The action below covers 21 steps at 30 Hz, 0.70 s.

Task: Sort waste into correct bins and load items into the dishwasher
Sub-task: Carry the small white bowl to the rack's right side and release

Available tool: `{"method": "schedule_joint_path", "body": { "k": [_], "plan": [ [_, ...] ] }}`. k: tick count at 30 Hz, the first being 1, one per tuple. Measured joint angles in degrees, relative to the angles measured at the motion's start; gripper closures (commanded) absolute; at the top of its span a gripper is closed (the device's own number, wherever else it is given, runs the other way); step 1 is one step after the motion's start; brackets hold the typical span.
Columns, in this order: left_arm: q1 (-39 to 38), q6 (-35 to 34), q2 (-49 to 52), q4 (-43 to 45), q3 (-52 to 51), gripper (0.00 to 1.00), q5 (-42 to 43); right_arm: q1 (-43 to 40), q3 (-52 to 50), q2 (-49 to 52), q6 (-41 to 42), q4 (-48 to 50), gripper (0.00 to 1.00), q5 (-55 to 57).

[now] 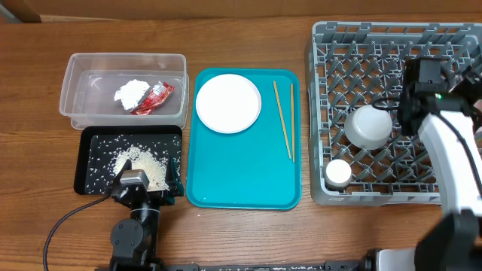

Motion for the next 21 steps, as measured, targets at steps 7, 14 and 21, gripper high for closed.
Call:
{"method": "schedule_joint_path", "body": {
  "k": [7, 14, 21],
  "plan": [
    [0.0, 0.0, 0.0, 0.0, 0.0, 0.0, 0.0, -1.2, -0.2, 8.5, -2.8, 1.9, 0.96, 4.3],
    [0.0, 0.0, 0.0, 0.0, 0.0, 0.0, 0.0, 2.5, -0.2, 12.6, -4.0, 2.0, 0.96, 6.9],
    [0.0, 0.0, 0.0, 0.0, 0.0, 0.0, 0.0, 7.1, -0.2, 12.7, -4.6, 0.5, 0.94, 7.4]
  ]
}}
